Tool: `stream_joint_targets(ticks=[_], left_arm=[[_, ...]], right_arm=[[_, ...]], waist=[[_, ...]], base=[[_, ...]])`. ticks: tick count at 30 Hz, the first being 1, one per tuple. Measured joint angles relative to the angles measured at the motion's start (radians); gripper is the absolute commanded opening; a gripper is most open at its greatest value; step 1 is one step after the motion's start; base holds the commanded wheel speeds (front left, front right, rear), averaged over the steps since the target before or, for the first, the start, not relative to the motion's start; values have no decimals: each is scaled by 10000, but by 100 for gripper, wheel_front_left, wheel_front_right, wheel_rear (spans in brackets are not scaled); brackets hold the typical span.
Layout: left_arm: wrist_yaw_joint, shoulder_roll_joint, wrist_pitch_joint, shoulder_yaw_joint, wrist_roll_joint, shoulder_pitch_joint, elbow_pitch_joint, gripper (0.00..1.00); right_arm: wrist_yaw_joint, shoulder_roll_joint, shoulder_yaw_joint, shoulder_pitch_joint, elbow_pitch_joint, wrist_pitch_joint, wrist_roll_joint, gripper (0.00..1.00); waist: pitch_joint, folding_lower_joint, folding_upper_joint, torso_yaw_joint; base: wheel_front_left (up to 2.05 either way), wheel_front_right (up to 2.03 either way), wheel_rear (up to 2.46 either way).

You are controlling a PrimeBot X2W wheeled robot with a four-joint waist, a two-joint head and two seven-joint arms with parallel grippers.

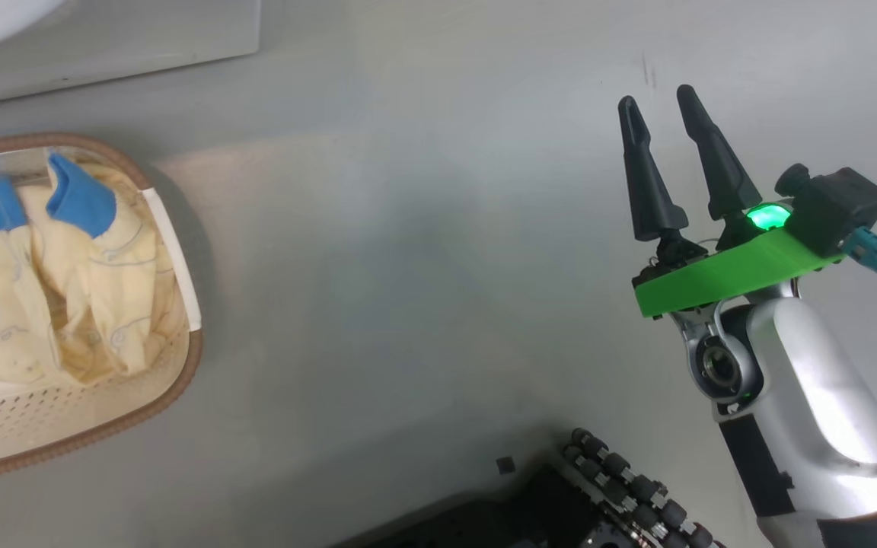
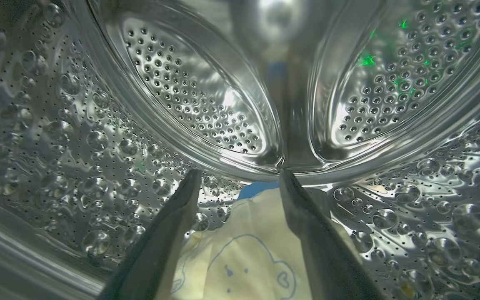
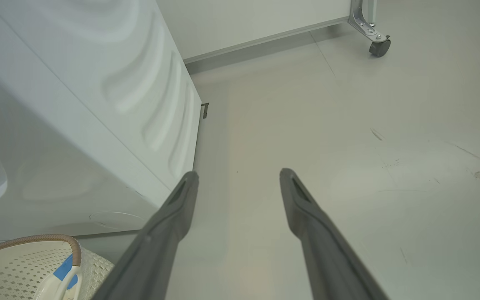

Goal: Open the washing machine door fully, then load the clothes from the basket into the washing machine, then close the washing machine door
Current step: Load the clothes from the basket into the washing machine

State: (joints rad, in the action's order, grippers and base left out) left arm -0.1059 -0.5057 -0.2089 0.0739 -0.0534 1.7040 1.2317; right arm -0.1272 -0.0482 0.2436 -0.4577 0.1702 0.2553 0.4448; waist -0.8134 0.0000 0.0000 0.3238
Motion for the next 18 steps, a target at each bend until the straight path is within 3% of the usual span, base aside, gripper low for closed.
stream_joint_targets(ticks=[6,18], left_arm=[[-176,253,-213,566,56,-896,73,100],[-255,884,-297,917,-945,-2710,253,100]], right_arm=[[0,-2,-282,66,169,0,-389,100],[0,-2,-477,680,410,0,-970,100]], waist=[[558,0,0,-385],[1966,-1,0,-1191]], base=[[0,0,0],[0,0,0]])
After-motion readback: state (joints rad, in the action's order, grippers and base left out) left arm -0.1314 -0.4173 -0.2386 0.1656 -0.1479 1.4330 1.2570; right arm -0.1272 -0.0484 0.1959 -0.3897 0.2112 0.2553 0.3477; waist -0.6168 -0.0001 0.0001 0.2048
